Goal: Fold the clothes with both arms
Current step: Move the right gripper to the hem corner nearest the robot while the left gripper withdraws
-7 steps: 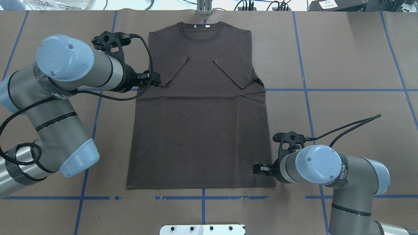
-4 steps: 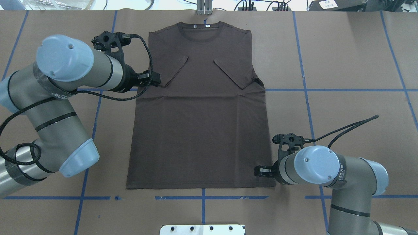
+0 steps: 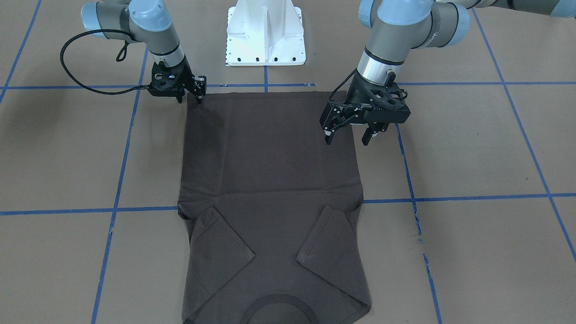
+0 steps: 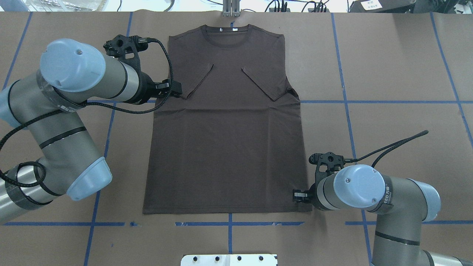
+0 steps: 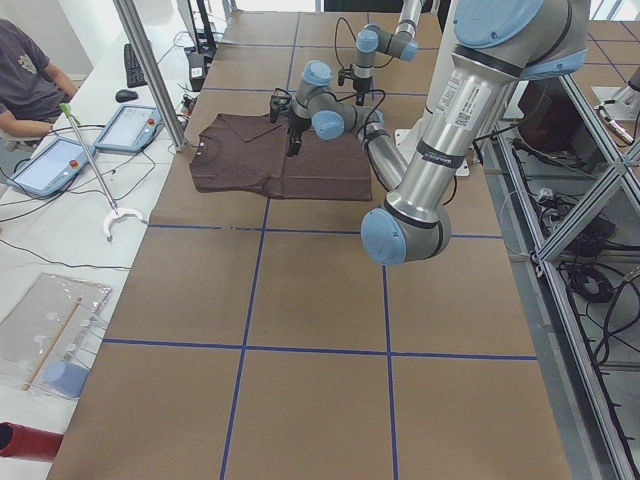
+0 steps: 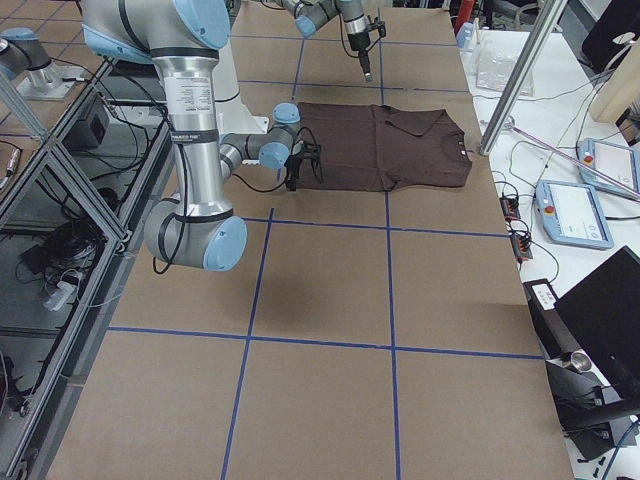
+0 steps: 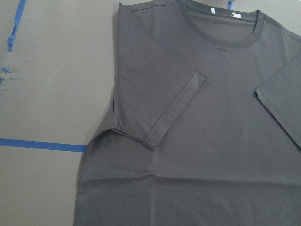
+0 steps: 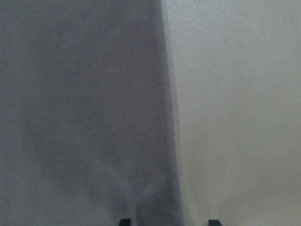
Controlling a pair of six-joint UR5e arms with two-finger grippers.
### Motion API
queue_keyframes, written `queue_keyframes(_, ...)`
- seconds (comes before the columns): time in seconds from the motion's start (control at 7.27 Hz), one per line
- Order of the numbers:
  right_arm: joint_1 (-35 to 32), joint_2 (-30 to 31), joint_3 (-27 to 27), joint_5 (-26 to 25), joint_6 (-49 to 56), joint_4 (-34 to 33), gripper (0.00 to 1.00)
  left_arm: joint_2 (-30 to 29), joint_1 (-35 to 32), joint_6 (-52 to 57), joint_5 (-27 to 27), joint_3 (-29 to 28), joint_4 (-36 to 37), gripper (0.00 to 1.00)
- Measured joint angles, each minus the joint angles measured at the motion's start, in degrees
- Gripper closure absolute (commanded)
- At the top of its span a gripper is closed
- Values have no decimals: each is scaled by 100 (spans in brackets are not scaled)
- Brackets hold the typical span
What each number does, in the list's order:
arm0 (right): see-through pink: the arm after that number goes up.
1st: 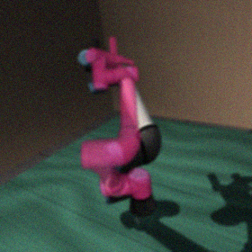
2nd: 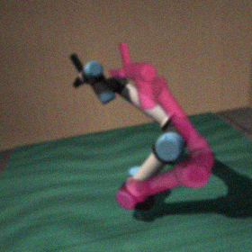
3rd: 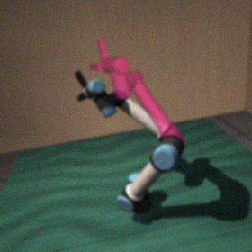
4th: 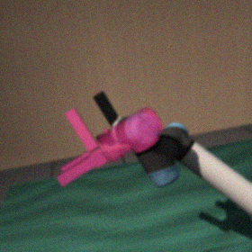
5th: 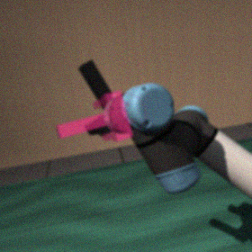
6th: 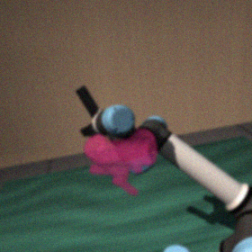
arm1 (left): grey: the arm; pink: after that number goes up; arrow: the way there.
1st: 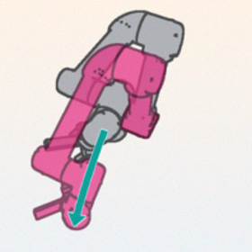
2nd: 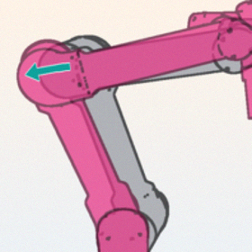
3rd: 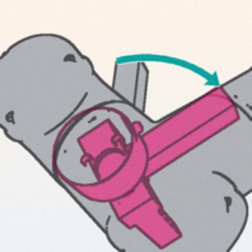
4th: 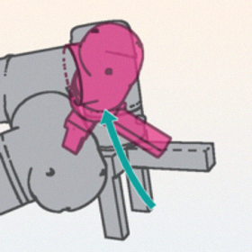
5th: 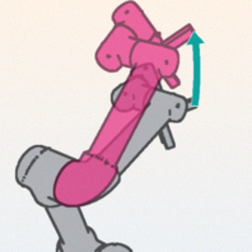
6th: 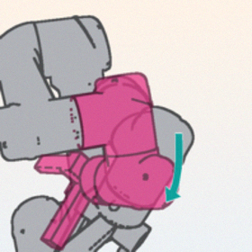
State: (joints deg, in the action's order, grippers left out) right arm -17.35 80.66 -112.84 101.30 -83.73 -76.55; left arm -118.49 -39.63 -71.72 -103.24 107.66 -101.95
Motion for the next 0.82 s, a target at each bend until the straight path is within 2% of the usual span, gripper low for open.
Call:
queue_keyframes(0.14,3,12,0,29,-2,0,71,3,-1,0,-2,5,0,0)
queue_keyframes(0.27,2,14,-1,62,-3,0,91,7,-1,0,-3,7,0,0)
queue_keyframes(0.41,-2,14,-4,110,-3,0,100,9,-1,0,-3,9,0,0)
queue_keyframes(0.82,-6,7,-63,166,-3,0,100,16,-1,2,-5,4,0,0)
